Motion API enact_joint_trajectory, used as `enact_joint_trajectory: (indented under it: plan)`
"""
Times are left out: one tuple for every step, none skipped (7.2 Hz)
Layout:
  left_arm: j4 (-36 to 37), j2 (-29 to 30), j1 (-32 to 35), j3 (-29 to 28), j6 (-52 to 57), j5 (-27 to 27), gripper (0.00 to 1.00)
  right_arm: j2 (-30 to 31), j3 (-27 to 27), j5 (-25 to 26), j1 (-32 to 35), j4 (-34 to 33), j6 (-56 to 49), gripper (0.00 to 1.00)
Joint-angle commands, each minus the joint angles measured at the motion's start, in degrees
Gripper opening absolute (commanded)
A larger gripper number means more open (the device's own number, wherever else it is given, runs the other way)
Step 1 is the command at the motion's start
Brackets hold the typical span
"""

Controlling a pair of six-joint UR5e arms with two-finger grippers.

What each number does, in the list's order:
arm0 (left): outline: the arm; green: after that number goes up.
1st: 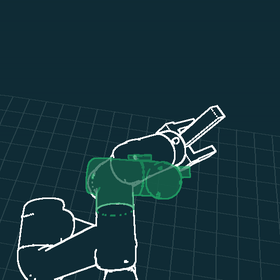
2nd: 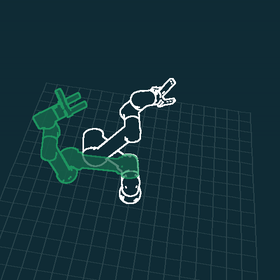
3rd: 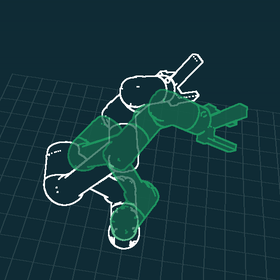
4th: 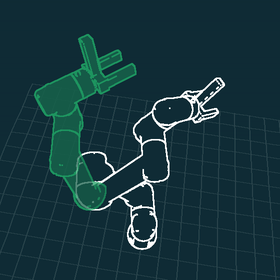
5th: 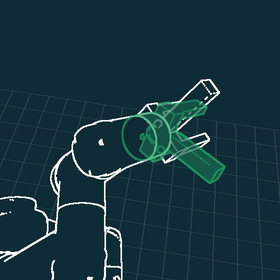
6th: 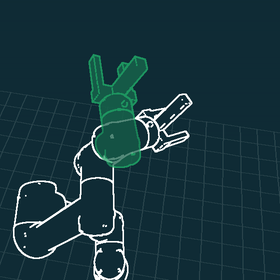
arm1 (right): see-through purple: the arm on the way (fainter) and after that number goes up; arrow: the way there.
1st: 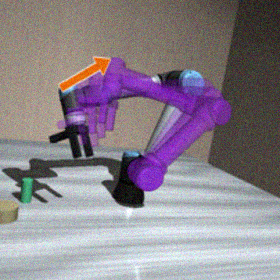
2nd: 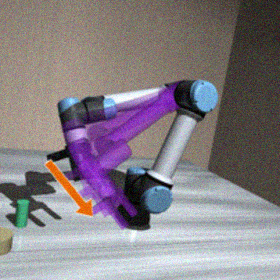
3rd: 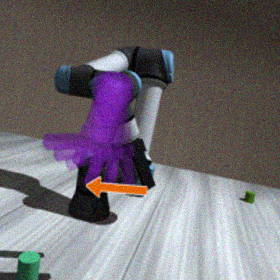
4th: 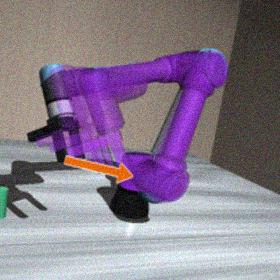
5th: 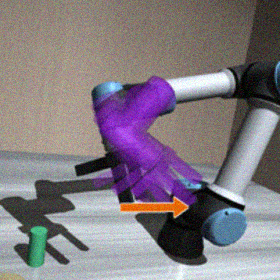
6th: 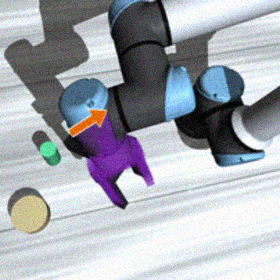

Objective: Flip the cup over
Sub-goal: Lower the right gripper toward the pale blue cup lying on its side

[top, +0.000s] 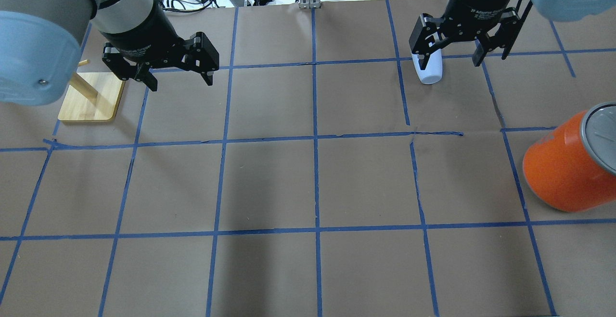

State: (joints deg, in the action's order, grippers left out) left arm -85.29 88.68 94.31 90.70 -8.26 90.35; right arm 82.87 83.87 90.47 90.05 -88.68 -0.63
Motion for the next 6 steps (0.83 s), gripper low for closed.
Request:
enact_joint_trajectory:
  plan:
    - [0.0,0.0,0.0,0.0,0.0,0.0,1.0,-5.4,0.0,-0.1,-0.1,-0.2,-0.1,1.0]
    - [0.0,0.0,0.0,0.0,0.0,0.0,1.0,-6.1,-0.2,0.8,-0.3,-5.4,-0.5,1.0]
    - [0.0,0.0,0.0,0.0,0.0,0.0,1.0,-7.4,0.1,0.7,-0.9,-8.7,0.2,1.0]
    - [0.0,0.0,0.0,0.0,0.0,0.0,1.0,-12.0,0.2,0.0,-1.2,-10.5,0.2,1.0]
    - [0.0,0.0,0.0,0.0,0.0,0.0,1.0,-15.2,0.3,0.8,-2.1,-19.0,0.2,1.0]
    - [-0.1,0.0,0.0,0.0,0.0,0.0,1.0,-18.8,0.3,0.7,-3.6,-22.4,-0.1,1.0]
